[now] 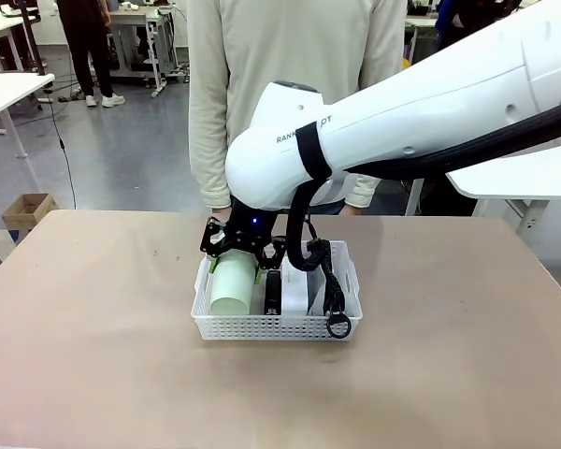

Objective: Efficiently arrange items inside the basket to fit them all.
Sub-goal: Pick up the Reusable plastic cup and place it inside the Organizing basket.

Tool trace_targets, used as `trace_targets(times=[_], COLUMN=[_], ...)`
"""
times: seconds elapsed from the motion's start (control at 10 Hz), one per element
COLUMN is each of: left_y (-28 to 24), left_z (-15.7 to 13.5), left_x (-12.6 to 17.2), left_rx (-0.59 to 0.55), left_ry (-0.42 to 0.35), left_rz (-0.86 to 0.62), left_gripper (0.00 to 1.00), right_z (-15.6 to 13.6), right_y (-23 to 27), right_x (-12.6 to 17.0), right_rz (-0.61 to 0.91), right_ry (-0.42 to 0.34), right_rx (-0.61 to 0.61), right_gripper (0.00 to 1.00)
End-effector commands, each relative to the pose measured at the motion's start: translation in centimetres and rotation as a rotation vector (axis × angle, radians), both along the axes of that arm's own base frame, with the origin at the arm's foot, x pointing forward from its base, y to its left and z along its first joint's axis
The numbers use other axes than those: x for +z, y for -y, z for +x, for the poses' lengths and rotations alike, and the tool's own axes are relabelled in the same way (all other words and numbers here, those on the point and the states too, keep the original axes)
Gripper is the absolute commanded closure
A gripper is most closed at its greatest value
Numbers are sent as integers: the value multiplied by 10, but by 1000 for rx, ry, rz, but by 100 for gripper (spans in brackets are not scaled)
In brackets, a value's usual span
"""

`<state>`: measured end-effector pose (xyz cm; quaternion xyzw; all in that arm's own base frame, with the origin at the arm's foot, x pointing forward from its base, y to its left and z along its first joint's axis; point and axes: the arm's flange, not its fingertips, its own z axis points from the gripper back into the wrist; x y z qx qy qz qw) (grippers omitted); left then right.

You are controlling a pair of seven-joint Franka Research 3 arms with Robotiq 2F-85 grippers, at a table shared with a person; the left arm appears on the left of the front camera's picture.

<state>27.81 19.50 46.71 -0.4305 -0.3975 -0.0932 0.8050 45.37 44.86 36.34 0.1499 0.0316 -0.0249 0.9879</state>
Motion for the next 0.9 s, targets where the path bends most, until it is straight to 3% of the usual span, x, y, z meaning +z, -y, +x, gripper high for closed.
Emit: trace_targets(times=[0.0, 0.4, 0.8], left_y=[0, 0, 0], left_z=[-1, -1, -1], left_x=[1, 1, 1], left_rx=[-1, -1, -1], left_ry=[13, 13, 13], left_rz=[-11, -11, -11], left_gripper=[0, 0, 0], right_z=[7, 14, 16], right_y=[-9, -13, -10], right_x=[-7, -29, -31], right_rz=[-26, -43, -72], right_ry=[0, -51, -55], right_rx=[34, 45, 35], right_gripper=[14, 14, 14])
